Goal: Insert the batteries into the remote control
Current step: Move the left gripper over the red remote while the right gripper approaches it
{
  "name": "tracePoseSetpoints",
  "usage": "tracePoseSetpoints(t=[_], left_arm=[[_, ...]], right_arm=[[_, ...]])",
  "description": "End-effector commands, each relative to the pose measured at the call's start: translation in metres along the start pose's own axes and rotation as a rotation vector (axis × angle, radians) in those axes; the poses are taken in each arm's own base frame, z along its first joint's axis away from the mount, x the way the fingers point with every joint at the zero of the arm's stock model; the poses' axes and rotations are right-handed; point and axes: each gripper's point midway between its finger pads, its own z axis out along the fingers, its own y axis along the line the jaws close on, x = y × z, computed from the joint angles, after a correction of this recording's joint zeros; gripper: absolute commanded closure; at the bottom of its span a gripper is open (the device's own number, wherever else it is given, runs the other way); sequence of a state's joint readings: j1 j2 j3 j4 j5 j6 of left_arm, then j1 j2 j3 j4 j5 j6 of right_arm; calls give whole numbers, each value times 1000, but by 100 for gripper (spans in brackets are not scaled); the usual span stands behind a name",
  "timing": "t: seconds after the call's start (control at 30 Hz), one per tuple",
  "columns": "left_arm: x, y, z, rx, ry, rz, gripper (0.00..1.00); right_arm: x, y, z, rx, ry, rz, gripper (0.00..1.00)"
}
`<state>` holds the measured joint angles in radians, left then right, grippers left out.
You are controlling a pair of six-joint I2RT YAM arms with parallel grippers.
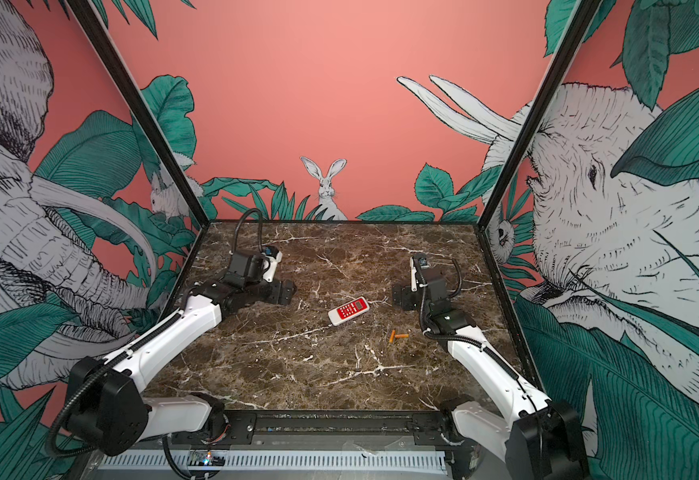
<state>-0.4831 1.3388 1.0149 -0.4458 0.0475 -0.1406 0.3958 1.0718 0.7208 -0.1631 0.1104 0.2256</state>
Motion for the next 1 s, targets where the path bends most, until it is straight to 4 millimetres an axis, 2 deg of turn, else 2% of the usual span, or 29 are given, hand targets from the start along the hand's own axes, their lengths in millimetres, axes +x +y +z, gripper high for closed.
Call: tracePoseSetpoints(t=[0.0,0.07,0.17,0.27,0.37,0.53,0.67,0.97], left_arm=[[16,-39,8,61,129,131,0],[17,-60,18,90,161,194,0],[11,-81,33,112,180,243,1],[11,-116,49,159,206,311,1],[7,-137,65,181,225,353,1],[5,-159,89,225,258,368,2],[6,-176,104,247,287,385,8],[13,-183,133,236,344,412,12]], right_arm=[[14,19,-10,-66,43,8,1],[23,23,-11,-82,62,14,1],[37,26,-14,-86,83,6,1],[52,30,-14,-93,107,12,1],[60,35,-15,-117,115,25,1],[70,39,-14,-140,111,42,1],[81,40,-11,-154,129,55,1],[84,44,-9,-180,110,79,1]])
